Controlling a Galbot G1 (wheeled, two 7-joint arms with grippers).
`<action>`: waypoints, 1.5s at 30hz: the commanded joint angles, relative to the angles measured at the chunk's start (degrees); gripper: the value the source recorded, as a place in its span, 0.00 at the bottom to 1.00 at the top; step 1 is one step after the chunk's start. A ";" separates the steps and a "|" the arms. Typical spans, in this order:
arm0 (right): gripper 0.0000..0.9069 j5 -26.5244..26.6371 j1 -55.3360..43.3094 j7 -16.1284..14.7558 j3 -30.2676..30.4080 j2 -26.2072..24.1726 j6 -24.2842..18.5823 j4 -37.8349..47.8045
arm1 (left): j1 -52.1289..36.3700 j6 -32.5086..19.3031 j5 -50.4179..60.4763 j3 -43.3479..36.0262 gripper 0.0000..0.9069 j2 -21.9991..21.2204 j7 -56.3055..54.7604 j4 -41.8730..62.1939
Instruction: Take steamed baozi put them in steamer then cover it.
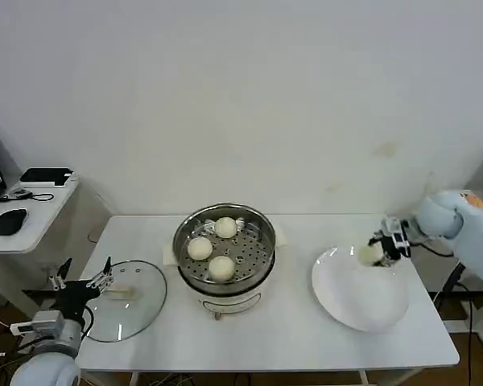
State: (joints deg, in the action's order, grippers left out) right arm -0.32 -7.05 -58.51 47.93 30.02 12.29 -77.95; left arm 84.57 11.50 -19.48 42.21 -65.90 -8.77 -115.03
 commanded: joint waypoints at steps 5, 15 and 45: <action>0.70 22.71 -29.15 8.31 20.99 14.63 11.88 -7.09 | -0.31 -0.08 0.62 -0.21 1.00 0.02 -0.07 0.17; 0.71 35.92 -29.80 18.29 23.52 32.17 22.28 -2.92 | -0.68 -0.28 0.79 0.04 1.00 -0.05 -0.14 0.81; 0.71 36.85 -18.17 21.86 25.94 36.82 29.40 1.91 | -0.86 -1.06 0.68 1.07 1.00 -0.26 -0.02 1.49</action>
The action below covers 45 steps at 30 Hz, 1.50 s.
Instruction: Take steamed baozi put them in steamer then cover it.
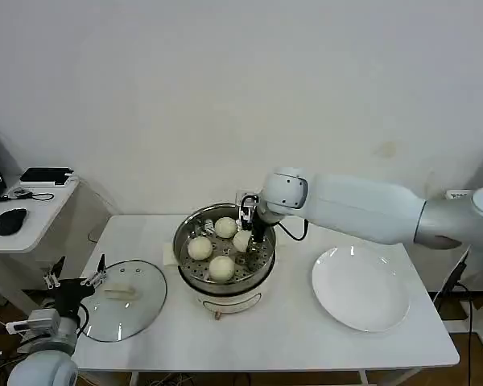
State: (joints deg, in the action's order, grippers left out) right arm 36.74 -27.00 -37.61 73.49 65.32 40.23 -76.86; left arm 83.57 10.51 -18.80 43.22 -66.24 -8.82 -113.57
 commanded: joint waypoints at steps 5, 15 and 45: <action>0.71 -1.20 2.12 0.76 0.20 1.61 1.45 1.07 | 0.14 -0.10 0.01 0.07 1.00 0.08 0.04 0.05; 0.81 -2.87 2.80 0.08 -0.49 0.91 1.38 1.07 | 0.19 -0.13 0.05 0.05 1.00 0.08 0.04 0.05; 1.00 -4.25 29.43 34.09 -36.02 -21.92 -11.10 -23.11 | 0.34 -0.60 0.47 -0.45 1.00 -1.00 -0.71 0.70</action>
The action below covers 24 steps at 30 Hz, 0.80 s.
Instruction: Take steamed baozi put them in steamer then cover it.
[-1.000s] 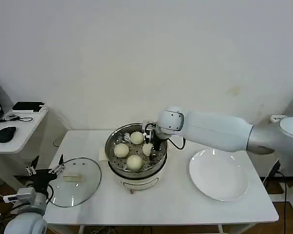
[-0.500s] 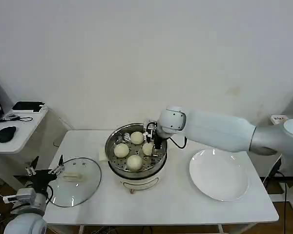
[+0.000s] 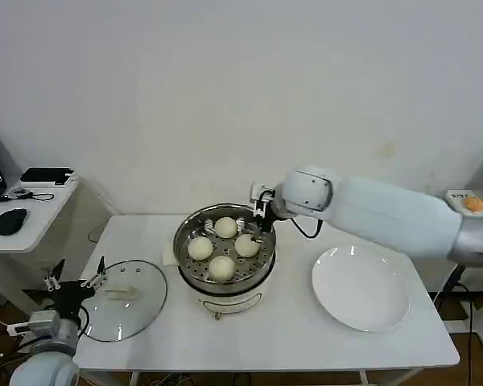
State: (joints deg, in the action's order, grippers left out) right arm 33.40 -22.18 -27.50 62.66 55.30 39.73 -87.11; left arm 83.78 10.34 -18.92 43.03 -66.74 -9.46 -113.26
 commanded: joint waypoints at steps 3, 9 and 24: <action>1.00 -9.15 46.69 25.62 -47.56 -10.82 -20.34 -15.11 | 0.57 -1.15 1.79 -0.38 1.00 -0.86 0.06 0.71; 1.00 -21.36 76.67 22.55 -79.98 0.20 -34.11 -15.20 | 0.72 -2.77 5.29 -0.78 1.00 -1.11 0.56 2.37; 1.00 -23.84 106.69 7.92 -111.16 24.97 -50.28 -16.93 | 4.03 -16.78 55.20 -0.50 1.00 -1.32 0.46 8.18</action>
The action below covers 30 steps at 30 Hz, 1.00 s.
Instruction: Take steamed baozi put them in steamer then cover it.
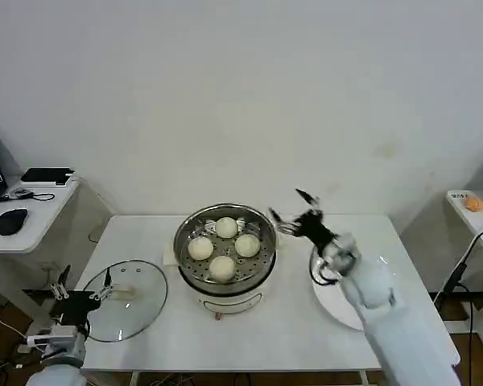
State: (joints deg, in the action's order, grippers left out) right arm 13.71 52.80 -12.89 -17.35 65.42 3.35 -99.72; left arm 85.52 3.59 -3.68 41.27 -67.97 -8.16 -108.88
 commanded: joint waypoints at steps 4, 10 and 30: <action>1.00 -5.16 35.37 -5.62 -32.55 16.64 -13.43 -6.33 | 4.11 -12.40 57.26 2.68 1.00 0.80 -1.90 6.25; 1.00 -5.85 38.52 -3.90 -34.03 17.88 -12.81 -8.00 | 2.59 -11.71 67.33 2.70 1.00 5.09 -0.99 12.50; 1.00 -7.96 40.43 -3.11 -34.26 22.22 -13.27 -8.64 | -5.49 -10.99 70.67 -4.62 1.00 6.74 -0.35 21.27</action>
State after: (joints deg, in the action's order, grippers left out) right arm 6.65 90.43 -15.99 -50.05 85.47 -9.07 -107.80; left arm 83.38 -6.79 61.31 39.12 -62.05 -8.53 -91.62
